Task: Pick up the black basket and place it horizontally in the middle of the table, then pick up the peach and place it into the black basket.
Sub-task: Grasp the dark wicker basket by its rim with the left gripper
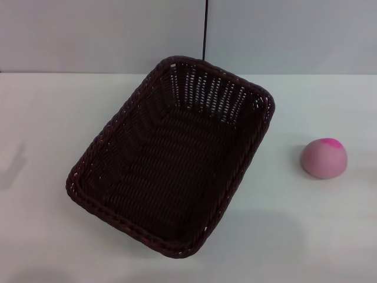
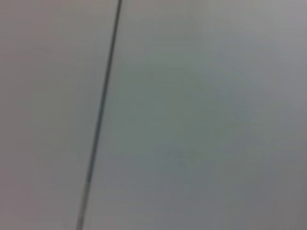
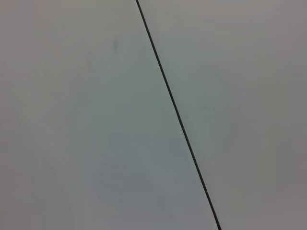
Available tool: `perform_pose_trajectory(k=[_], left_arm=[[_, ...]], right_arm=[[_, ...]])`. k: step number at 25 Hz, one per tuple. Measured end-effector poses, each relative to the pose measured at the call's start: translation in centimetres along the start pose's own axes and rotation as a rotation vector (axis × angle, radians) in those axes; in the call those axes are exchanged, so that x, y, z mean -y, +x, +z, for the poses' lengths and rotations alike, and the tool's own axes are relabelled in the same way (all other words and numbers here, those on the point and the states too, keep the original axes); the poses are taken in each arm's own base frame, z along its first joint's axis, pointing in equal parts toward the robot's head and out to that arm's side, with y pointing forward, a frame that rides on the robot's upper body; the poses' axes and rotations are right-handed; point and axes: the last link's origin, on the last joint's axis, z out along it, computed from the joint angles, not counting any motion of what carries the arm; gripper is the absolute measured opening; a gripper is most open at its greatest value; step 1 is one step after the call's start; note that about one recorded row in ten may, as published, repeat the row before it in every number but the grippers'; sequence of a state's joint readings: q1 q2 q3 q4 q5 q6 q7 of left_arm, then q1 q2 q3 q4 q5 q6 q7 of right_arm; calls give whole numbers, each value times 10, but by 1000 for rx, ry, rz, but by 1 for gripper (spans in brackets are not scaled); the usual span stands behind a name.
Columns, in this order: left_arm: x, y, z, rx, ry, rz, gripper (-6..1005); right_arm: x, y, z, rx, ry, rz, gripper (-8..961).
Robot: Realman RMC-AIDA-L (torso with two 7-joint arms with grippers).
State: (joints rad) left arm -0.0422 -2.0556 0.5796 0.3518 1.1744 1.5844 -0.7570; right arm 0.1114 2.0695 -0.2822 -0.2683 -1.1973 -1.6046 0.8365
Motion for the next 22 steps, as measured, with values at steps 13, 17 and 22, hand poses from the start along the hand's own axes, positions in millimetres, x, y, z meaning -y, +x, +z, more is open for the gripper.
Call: perform_pose_trajectory(k=[13,17,22], left_arm=[[20,59,34,298,-226,-69,744],[11,91,60,475,-288,-76,738],[-17,116,100,685,-314,-43,729]], right_arm=[[0,-3,1,21,-4,1,663],[1,-3,2,19,-2,2,663],[0,-4,4,30,-9,7,664]])
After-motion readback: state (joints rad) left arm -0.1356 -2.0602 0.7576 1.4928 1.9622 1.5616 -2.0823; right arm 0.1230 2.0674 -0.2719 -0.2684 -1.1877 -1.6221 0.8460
